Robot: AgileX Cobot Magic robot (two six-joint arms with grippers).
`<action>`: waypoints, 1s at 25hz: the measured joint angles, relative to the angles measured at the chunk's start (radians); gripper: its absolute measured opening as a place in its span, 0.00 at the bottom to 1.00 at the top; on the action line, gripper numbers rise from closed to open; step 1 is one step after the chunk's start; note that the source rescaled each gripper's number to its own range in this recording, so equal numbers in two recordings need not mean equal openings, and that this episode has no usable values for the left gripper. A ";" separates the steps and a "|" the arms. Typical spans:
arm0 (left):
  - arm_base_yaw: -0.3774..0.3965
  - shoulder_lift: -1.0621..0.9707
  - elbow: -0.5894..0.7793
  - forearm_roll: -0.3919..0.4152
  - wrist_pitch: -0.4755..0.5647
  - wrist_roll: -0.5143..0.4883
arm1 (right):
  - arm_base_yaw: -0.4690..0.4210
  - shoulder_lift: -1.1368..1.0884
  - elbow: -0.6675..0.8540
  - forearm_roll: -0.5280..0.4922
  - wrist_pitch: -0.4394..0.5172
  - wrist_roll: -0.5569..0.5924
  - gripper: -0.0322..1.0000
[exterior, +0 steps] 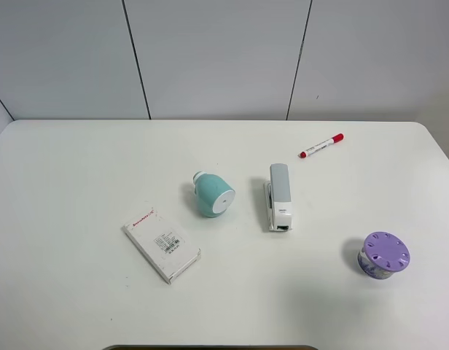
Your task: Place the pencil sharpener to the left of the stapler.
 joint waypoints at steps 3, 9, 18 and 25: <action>0.000 0.000 0.000 0.000 0.000 0.000 | -0.001 -0.044 0.001 0.000 -0.010 -0.005 0.73; 0.000 0.000 0.000 0.000 0.000 0.000 | -0.001 -0.130 0.003 -0.004 -0.020 -0.007 0.73; 0.000 0.000 0.000 0.000 0.000 0.000 | -0.001 -0.186 0.009 -0.032 -0.015 -0.013 0.73; 0.000 0.000 0.000 0.000 0.000 0.000 | -0.001 -0.186 0.009 -0.032 -0.014 -0.016 0.73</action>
